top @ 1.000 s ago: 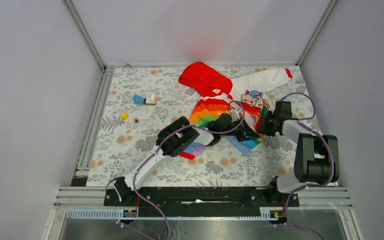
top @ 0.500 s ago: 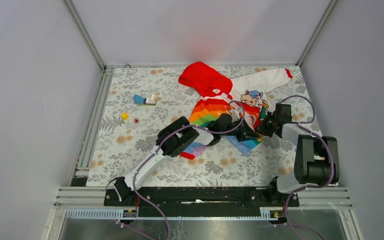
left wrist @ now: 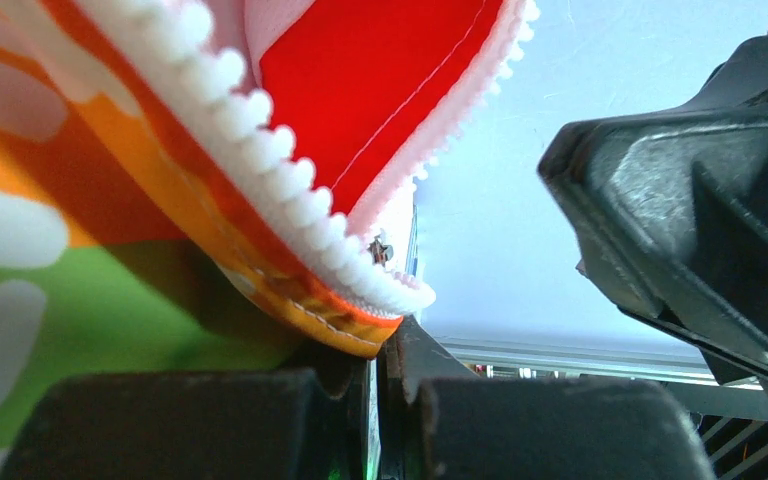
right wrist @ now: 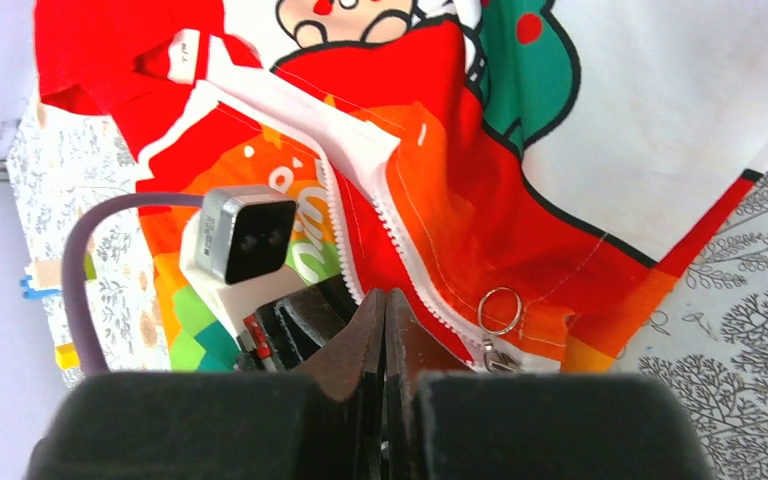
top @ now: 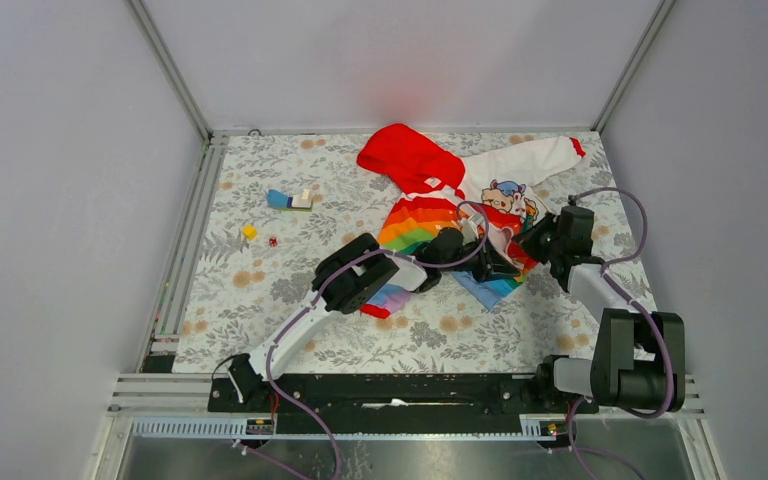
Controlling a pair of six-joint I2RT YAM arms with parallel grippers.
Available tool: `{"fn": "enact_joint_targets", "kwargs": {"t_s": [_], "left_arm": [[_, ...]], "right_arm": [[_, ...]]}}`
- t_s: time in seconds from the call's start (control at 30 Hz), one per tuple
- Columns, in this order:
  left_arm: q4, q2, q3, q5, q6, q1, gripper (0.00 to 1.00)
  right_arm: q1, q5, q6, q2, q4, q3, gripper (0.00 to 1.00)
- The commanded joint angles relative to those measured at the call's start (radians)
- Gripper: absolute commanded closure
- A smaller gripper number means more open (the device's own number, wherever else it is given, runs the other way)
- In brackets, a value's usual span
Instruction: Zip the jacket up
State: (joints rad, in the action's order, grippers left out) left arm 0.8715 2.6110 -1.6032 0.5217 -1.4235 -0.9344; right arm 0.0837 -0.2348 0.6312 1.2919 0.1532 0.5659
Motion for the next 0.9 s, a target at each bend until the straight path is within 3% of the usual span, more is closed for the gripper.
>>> {"fn": "enact_joint_targets", "kwargs": {"t_s": [0.0, 0.17, 0.3, 0.5, 0.87], "left_arm": [[-0.14, 0.058, 0.059, -0.026, 0.007, 0.005, 1.0], [-0.139, 0.053, 0.066, -0.029, 0.011, 0.006, 1.0], [-0.15, 0.061, 0.056, -0.028, 0.006, 0.006, 1.0], [-0.146, 0.061, 0.054, -0.021, 0.004, 0.004, 1.0], [-0.137, 0.063, 0.052, -0.016, 0.001, 0.005, 1.0]], "right_arm": [[-0.007, -0.027, 0.024, -0.019, 0.07, 0.002, 1.0], [-0.008, 0.098, -0.065, -0.006, -0.128, 0.086, 1.0], [-0.007, 0.116, -0.132, 0.061, -0.327, 0.152, 0.88], [-0.008, 0.058, -0.173, 0.079, -0.259, 0.09, 0.74], [-0.008, -0.027, -0.183, 0.21, -0.199, 0.111, 0.73]]}}
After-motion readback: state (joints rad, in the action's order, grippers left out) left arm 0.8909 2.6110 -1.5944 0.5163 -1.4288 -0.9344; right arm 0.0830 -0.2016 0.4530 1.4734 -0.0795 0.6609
